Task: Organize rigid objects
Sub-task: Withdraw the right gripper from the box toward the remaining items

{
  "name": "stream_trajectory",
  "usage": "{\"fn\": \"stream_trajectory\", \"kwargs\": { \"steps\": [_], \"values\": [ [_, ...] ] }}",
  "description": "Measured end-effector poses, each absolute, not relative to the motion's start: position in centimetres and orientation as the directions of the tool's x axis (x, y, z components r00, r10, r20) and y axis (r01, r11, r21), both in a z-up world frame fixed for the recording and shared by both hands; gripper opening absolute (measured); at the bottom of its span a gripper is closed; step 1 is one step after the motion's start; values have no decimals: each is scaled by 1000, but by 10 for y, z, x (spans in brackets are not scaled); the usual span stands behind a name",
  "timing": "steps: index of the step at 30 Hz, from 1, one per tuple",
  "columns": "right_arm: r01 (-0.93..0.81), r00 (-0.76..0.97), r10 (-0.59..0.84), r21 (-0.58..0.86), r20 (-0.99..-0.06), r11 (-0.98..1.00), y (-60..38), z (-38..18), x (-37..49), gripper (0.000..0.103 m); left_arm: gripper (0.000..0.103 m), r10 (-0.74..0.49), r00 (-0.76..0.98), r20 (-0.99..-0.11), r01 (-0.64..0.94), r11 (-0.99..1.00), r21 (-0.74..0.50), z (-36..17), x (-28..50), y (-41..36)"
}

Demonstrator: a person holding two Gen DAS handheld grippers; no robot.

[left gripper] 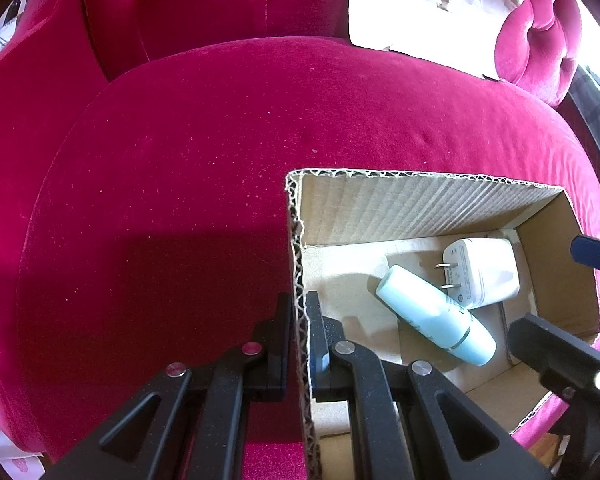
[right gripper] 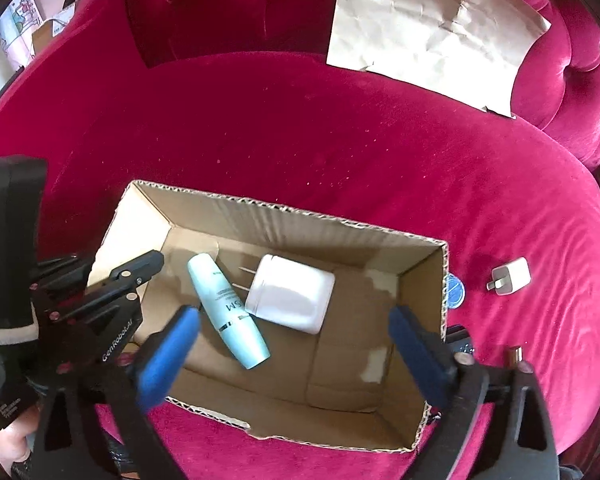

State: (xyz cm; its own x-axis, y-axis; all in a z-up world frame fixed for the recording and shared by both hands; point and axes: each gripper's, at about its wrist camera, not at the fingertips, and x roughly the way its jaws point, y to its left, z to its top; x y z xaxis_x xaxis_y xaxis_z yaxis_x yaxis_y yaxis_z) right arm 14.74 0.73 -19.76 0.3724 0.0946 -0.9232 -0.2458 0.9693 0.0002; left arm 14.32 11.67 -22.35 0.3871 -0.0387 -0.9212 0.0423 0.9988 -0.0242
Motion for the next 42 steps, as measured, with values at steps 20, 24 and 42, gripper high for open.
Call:
{"fn": "stream_trajectory", "kwargs": {
  "steps": [20, 24, 42],
  "values": [
    [-240, 423, 90, -16, -902, 971, -31, -162, 128, 103, 6, -38, 387, -922, 44, 999, -22, -223, 145, 118],
    [-198, 431, 84, -4, -899, 980, -53, -157, 128, 103, 6, -37, 386, -922, 44, 999, -22, -222, 146, 118],
    [-35, 455, -20, -40, -890, 999, -142, -145, 125, 103, 6, -36, 386, -922, 44, 999, -21, -222, 146, 117]
  ]
}}
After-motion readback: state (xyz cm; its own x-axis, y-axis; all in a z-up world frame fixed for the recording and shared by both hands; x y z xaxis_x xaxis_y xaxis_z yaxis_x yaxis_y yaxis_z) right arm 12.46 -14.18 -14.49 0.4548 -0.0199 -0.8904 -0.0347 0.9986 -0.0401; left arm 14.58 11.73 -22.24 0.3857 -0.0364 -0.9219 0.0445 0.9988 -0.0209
